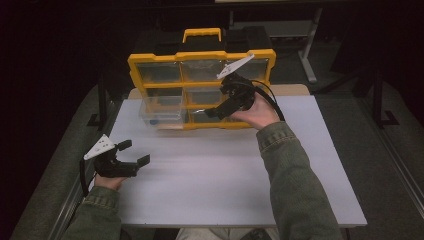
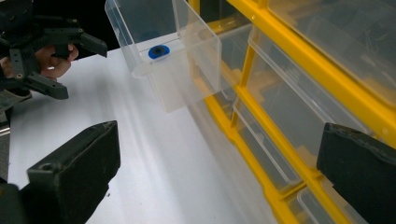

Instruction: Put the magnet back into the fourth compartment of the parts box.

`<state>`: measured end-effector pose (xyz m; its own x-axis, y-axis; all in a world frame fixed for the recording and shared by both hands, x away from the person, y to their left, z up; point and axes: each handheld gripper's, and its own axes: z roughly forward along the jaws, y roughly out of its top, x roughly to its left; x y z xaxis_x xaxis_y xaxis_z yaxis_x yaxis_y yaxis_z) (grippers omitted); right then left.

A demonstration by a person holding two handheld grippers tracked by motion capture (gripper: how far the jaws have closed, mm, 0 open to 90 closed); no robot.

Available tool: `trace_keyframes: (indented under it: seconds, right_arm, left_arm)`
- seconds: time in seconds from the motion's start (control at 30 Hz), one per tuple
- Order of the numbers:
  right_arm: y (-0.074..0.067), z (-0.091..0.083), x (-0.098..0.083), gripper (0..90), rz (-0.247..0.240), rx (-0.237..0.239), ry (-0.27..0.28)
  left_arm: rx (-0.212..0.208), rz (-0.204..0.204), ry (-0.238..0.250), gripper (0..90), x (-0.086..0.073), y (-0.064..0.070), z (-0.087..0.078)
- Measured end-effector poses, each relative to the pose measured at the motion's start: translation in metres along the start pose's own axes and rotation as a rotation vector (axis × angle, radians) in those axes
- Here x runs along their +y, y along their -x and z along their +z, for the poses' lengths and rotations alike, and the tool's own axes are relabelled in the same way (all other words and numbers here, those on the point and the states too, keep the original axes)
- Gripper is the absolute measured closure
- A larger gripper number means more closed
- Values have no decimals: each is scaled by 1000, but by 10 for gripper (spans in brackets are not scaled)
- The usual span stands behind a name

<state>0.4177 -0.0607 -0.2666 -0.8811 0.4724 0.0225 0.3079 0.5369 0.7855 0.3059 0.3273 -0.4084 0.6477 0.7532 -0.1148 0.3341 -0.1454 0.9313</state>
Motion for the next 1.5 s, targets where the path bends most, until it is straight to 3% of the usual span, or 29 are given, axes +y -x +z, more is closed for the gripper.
trace_keyframes:
  seconds: [1.27, 1.5]
  right_arm:
    - [14, -35, -86, 0, 120, -62, 33]
    - [15, -40, -98, 0, 144, -71, 60]
  left_arm:
    - [0, 5, -10, 0, 0, 1, 3]
    - [-1, 5, -11, 0, 0, 1, 3]
